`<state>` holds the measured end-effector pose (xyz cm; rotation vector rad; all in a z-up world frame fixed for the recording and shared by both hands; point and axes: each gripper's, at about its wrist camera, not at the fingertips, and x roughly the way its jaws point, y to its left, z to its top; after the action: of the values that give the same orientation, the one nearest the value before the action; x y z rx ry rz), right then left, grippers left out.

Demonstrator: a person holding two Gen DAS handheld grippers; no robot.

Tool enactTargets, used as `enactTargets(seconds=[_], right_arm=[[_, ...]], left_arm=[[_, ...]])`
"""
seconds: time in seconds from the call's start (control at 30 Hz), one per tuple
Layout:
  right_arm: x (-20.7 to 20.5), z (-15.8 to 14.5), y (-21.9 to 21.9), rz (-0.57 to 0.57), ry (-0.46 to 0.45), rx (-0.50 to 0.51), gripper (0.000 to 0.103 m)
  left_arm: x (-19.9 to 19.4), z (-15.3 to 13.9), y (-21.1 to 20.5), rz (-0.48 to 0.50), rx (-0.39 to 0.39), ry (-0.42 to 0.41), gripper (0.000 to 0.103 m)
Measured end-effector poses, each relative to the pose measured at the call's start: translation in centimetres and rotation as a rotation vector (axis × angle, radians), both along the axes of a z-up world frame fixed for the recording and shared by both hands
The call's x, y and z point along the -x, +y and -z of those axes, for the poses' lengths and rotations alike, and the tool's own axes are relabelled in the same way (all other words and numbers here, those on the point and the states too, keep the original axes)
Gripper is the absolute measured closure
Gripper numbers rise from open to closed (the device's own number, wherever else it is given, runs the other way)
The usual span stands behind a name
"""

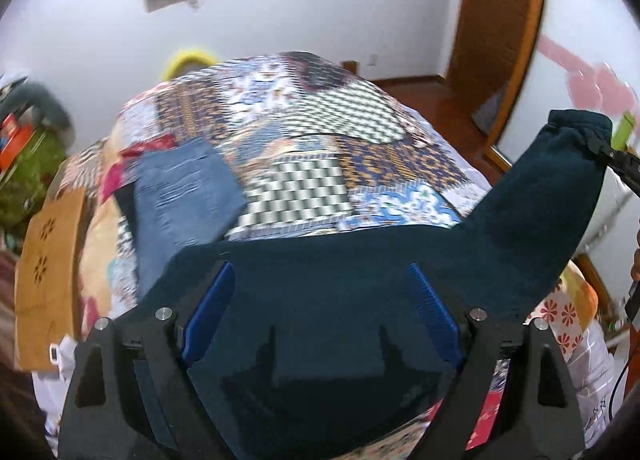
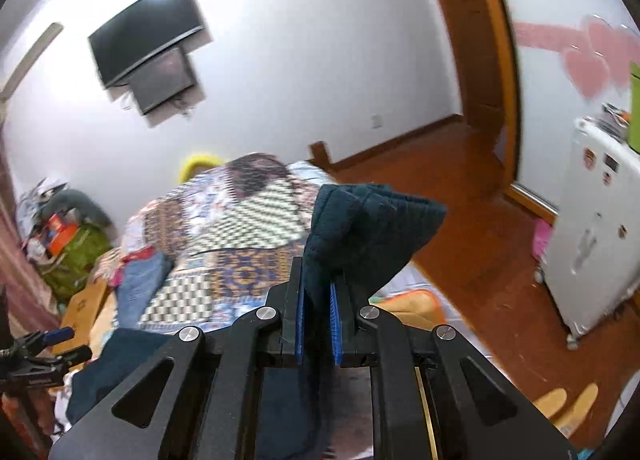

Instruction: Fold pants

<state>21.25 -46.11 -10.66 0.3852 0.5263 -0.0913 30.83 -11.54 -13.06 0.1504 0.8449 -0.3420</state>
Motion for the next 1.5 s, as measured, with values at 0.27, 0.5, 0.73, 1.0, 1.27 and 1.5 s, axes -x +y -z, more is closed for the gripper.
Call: enactTargets(seconds=[0.27,0.5,0.73,1.0,1.27,1.5], right_arm=[[-2.0,-0.6,7.2,-0.173,-0.016,0.034,0.094],[-5.5,2.8,16.5,-0.424,0.08,0.064,0.094],[-6.8,8.4,22.6,-0.6,0.252,0.079,0.094],[-5.6,11.0,24.0,-0.703,0.381,0.153,0.084],[-4.9,8.2,21.4,-0.685,0.318,0.093,0.057],[-6.0,6.4,16.1,-0.544,0.255,0.114,0.051]], left_arm=[[1.6,0.2,7.9,-0.135,0.045,-0.006,0.015],[3.1,1.8,13.0,-0.233,0.071,0.031,0.015],[4.1,3.6,15.4,-0.285,0.074,0.081,0.015],[3.6,4.1,13.9,-0.267,0.062,0.094,0.015],[1.8,2.5,8.9,-0.179,0.042,0.056,0.015],[-1.0,1.5,3.4,-0.087,0.027,0.053,0.015]])
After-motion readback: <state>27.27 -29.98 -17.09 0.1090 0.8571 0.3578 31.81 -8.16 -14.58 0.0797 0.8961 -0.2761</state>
